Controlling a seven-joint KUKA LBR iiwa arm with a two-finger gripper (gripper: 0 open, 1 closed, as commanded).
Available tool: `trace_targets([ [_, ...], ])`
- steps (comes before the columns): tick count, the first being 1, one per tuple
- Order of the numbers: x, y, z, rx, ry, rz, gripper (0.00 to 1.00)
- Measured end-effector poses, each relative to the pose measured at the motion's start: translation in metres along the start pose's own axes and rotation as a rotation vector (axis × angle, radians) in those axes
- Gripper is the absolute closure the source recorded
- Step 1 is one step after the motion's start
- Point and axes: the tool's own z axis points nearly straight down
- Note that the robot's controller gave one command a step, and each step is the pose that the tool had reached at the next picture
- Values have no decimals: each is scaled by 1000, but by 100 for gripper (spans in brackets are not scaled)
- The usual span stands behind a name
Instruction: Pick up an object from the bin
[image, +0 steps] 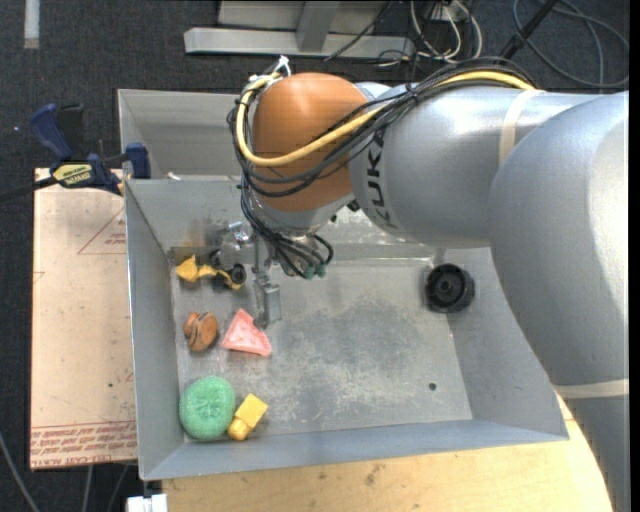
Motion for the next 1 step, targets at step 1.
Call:
trace_targets([
  [1,-13,-3,41,1,-7,-256,0],
])
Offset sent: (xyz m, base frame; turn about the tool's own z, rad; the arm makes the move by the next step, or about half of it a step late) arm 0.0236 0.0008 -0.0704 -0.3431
